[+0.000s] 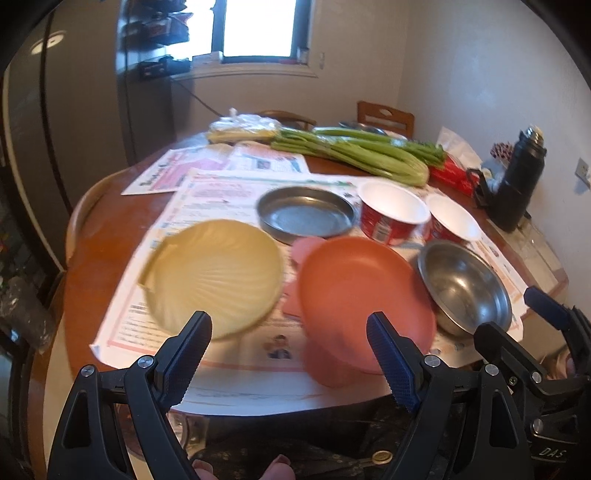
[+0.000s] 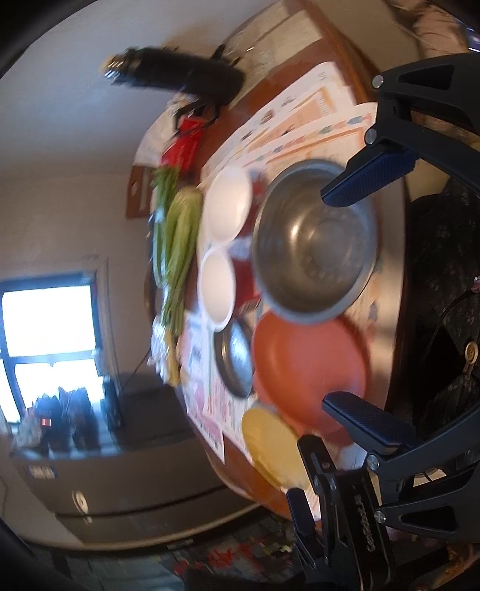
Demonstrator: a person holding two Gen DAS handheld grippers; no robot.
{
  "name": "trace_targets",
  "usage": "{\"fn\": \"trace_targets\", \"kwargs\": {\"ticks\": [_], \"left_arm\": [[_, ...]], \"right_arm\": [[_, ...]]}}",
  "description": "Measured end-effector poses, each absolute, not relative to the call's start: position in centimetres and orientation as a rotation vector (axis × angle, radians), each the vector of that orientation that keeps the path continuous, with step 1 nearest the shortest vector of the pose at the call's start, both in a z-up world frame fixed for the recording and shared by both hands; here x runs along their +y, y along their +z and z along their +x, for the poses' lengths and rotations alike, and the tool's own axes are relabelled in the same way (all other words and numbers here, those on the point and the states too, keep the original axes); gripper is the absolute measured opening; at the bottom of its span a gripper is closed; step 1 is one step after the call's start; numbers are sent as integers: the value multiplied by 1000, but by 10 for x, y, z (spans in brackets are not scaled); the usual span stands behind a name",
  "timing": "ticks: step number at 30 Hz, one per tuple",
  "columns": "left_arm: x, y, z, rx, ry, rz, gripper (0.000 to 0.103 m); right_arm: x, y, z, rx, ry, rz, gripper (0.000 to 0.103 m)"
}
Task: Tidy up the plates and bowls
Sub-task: 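Grasp the rim of the yellow shell-shaped plate with the left gripper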
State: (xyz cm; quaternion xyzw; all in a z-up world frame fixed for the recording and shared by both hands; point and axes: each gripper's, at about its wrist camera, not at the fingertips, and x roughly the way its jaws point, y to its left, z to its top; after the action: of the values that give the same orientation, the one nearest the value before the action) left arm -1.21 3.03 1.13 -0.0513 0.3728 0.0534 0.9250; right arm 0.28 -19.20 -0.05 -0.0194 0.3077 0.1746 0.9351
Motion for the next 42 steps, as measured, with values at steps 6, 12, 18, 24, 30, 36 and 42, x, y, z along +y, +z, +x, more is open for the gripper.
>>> {"fn": "trace_targets", "kwargs": {"ticks": [6, 12, 18, 24, 30, 36, 42], "left_arm": [[71, 16, -20, 705, 189, -188, 87], [116, 11, -24, 713, 293, -235, 87], [147, -7, -19, 747, 357, -295, 87], [160, -26, -2, 792, 349, -337, 87], [166, -42, 12, 833, 376, -335, 87], [169, -49, 19, 849, 347, -353, 87], [168, -49, 25, 849, 332, -346, 87]], "right_arm": [[-158, 19, 10, 594, 462, -94, 101], [-126, 28, 33, 634, 601, -65, 101], [-87, 18, 64, 710, 627, -96, 101], [-54, 8, 90, 719, 607, -176, 101], [-25, -3, 111, 771, 648, -189, 101], [-5, -22, 126, 839, 683, -180, 94], [4, -35, 136, 882, 706, -195, 74]]}}
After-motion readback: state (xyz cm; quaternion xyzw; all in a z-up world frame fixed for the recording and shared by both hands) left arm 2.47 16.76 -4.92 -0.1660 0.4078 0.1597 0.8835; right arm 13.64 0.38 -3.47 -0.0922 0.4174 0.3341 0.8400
